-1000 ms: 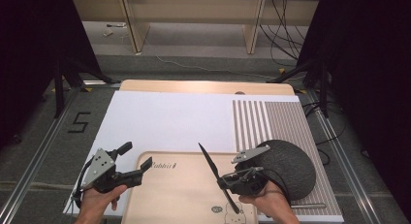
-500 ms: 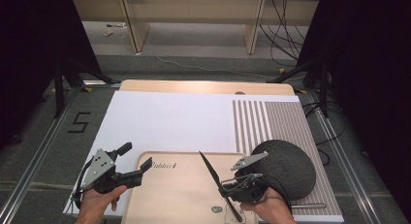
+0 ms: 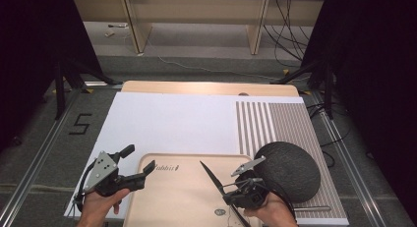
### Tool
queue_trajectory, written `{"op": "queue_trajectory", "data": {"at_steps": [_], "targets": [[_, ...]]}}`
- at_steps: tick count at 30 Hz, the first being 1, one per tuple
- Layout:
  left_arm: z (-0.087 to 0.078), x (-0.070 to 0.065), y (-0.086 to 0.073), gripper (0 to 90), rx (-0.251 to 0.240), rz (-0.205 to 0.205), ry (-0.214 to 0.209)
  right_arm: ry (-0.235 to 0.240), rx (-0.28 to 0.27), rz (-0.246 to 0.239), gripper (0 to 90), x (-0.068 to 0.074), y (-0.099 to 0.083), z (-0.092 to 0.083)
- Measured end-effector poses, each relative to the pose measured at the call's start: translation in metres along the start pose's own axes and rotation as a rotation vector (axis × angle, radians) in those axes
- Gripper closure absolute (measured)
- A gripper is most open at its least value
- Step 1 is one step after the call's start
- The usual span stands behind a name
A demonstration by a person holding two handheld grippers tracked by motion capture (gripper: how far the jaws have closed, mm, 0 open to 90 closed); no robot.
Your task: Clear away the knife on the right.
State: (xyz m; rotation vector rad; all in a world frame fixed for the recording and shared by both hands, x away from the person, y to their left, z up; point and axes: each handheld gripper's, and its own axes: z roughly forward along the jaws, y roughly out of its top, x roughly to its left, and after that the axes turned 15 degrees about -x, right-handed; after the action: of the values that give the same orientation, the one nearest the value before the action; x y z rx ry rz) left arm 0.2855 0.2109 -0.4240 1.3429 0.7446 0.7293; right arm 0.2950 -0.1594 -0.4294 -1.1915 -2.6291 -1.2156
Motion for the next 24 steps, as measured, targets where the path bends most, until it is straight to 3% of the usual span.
{"op": "queue_trajectory", "data": {"at_steps": [7,24], "targets": [[0.000,0.000,0.000,15.6,0.003,0.004,-0.001,-0.038,0.072,-0.023,80.5,-0.003,-0.004,0.015],[0.001,0.000,-0.002,15.6,0.013,0.009,0.002,-0.103,0.149,-0.077,79.5,-0.001,-0.008,0.035]]}}
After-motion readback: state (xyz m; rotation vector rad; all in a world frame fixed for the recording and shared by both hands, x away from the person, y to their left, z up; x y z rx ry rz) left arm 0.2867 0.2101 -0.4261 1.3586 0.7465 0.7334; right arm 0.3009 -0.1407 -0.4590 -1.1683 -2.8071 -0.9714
